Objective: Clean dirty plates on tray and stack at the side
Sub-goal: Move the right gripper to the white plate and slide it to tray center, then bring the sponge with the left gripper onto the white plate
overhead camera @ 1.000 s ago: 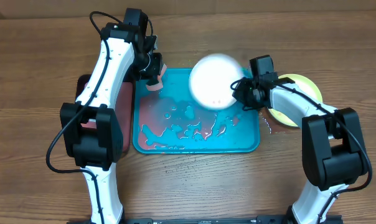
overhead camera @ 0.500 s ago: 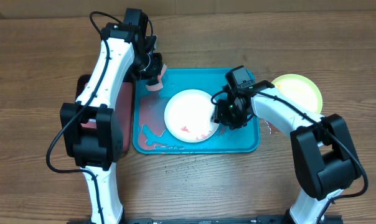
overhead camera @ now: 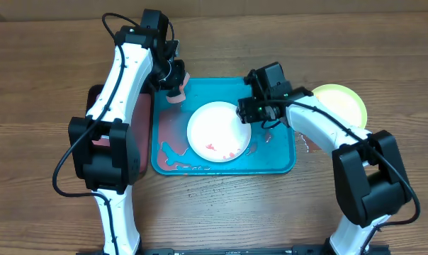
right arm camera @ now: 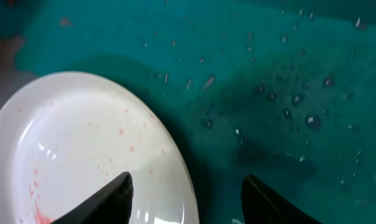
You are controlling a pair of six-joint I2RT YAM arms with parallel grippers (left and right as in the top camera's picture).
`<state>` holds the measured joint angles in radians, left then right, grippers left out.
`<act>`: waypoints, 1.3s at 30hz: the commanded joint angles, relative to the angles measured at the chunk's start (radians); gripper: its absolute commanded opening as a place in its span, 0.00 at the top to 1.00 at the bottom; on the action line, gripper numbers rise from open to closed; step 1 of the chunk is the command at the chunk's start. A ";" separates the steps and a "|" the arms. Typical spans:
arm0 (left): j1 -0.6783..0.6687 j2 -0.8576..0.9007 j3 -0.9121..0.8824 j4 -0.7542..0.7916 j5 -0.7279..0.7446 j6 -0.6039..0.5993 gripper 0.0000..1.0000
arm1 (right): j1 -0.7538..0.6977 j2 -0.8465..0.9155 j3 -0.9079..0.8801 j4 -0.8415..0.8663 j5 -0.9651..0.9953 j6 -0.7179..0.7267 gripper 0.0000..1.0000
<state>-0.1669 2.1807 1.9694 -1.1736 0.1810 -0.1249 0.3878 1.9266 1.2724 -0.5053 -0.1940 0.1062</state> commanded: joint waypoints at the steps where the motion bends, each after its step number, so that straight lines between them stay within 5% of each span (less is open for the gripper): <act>1: -0.005 -0.001 -0.005 0.008 -0.009 -0.010 0.96 | 0.002 0.068 0.087 -0.026 -0.004 -0.059 0.45; 5: -0.005 -0.001 -0.005 0.007 -0.009 -0.010 0.96 | 0.016 0.102 0.115 -0.069 -0.019 -0.053 0.64; 13: -0.005 -0.001 -0.005 0.008 -0.009 -0.010 0.96 | 0.021 0.159 0.114 -0.129 -0.017 0.031 0.75; 18: -0.005 -0.001 -0.005 0.007 -0.009 -0.010 0.96 | 0.023 0.164 0.115 -0.158 -0.016 0.187 0.96; 25: -0.016 -0.001 -0.005 0.000 -0.009 -0.011 0.96 | 0.023 0.164 0.114 -0.255 0.029 0.682 0.96; 39: -0.117 0.075 -0.007 0.003 -0.115 -0.101 0.96 | 0.033 0.164 0.107 -0.274 0.040 0.679 0.96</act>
<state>-0.2607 2.1990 1.9694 -1.1736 0.1280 -0.1612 0.4149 2.0583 1.3945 -0.7677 -0.2100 0.7700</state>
